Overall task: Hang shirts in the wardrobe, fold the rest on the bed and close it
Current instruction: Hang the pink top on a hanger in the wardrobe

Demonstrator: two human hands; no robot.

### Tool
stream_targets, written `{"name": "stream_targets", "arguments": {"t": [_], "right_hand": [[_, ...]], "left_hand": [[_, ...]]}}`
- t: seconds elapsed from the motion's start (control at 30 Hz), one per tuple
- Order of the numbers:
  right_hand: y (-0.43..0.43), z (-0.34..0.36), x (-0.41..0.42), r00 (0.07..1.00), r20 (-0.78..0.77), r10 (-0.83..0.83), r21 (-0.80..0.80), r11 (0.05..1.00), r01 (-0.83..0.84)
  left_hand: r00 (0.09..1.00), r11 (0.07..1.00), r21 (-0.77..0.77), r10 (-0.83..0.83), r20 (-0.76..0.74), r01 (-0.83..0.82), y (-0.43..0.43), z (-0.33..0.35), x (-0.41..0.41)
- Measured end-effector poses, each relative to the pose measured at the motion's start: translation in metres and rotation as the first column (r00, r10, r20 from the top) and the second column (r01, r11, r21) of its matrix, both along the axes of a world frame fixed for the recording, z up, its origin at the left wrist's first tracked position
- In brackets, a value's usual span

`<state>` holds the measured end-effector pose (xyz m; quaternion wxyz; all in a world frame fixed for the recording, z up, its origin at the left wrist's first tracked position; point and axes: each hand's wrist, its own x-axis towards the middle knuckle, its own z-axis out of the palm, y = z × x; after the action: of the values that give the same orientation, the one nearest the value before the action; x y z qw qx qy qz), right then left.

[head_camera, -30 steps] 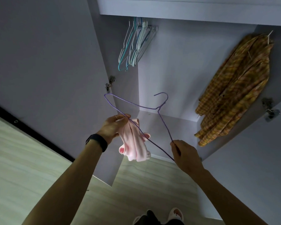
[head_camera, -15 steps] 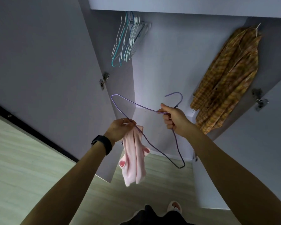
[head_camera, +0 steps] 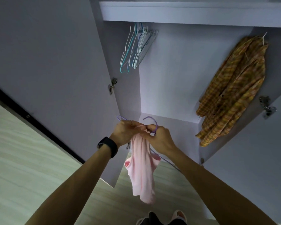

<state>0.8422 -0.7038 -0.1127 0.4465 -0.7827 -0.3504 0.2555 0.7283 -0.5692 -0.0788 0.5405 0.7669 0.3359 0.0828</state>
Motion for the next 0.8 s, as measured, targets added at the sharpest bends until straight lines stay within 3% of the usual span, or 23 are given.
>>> {"name": "stream_targets", "arguments": {"t": [0.13,0.27,0.47,0.53,0.8], "right_hand": [[-0.011,-0.002,0.012,0.990,0.125,-0.072,0.003,0.997,0.072],[-0.036,-0.006,0.041,0.962,0.137,-0.238,0.054,0.971,0.233],[-0.064,-0.016,0.069,0.933,0.187,-0.309,0.028,0.951,0.309],[-0.072,-0.022,0.073,0.937,0.179,-0.300,-0.022,0.951,0.309],[-0.092,-0.035,0.079,0.951,0.156,-0.266,-0.005,0.963,0.270]], "left_hand": [[0.989,0.959,0.276,0.100,-0.109,-0.066,0.008,0.000,-0.012],[0.959,0.928,0.362,0.178,-0.222,-0.089,0.038,-0.002,-0.034],[0.937,0.938,0.009,0.347,0.027,-0.347,0.054,-0.010,-0.035],[0.938,0.939,-0.129,0.331,0.101,-0.317,0.049,-0.009,-0.026],[0.929,0.930,-0.311,0.279,0.244,-0.197,0.045,0.016,0.003]]}}
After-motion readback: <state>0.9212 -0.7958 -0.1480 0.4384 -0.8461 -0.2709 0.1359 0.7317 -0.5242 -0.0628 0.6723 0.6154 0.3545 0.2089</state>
